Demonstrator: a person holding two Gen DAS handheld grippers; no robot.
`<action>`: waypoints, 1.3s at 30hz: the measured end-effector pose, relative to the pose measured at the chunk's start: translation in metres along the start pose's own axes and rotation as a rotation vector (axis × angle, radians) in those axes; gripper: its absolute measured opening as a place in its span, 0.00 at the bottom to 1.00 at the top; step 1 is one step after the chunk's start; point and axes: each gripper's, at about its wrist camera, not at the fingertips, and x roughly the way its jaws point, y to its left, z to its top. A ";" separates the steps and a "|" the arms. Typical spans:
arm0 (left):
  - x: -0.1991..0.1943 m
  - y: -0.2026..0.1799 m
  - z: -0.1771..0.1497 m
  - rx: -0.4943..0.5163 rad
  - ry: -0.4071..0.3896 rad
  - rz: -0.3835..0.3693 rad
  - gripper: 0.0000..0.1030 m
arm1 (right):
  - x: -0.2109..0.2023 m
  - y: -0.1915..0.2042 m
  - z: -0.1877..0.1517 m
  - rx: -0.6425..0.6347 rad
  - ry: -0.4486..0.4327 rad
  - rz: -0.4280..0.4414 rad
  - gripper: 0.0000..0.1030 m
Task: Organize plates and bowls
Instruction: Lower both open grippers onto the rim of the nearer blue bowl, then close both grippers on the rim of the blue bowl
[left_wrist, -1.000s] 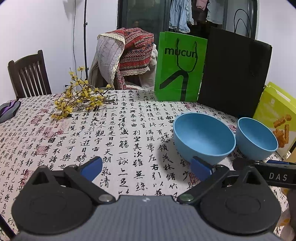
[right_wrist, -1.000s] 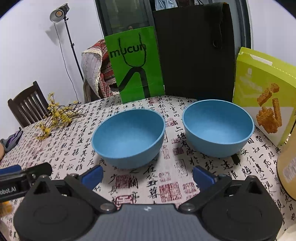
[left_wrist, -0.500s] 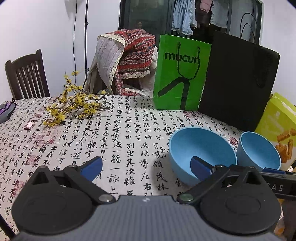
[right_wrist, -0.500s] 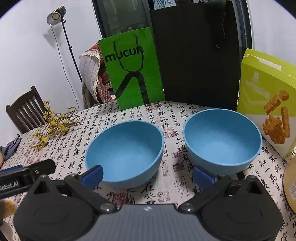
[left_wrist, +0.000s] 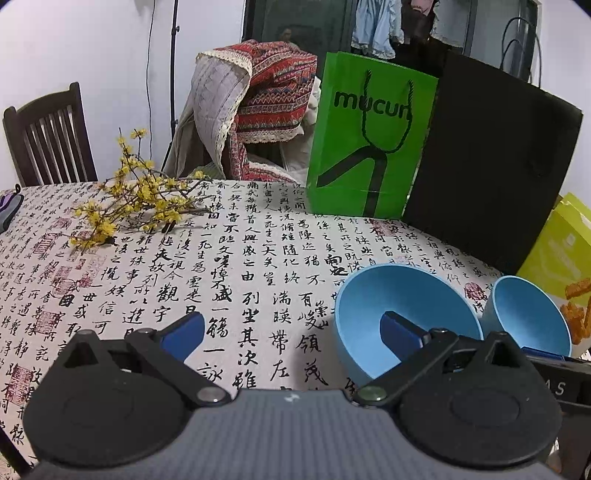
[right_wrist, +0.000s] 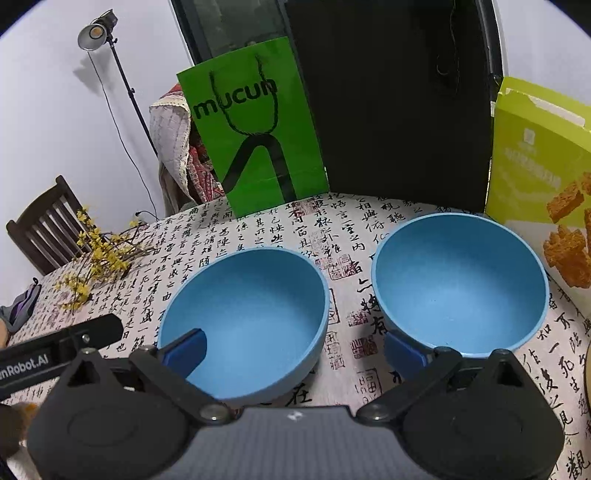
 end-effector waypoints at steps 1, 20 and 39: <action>0.003 0.000 0.001 -0.008 0.006 0.000 1.00 | 0.002 0.000 0.001 -0.002 0.002 -0.001 0.98; 0.026 0.002 0.009 -0.034 0.041 0.020 1.00 | 0.015 0.000 0.009 -0.107 -0.040 -0.049 0.67; 0.044 -0.013 0.005 -0.007 0.104 -0.012 0.70 | 0.036 0.007 0.015 -0.183 0.012 -0.082 0.38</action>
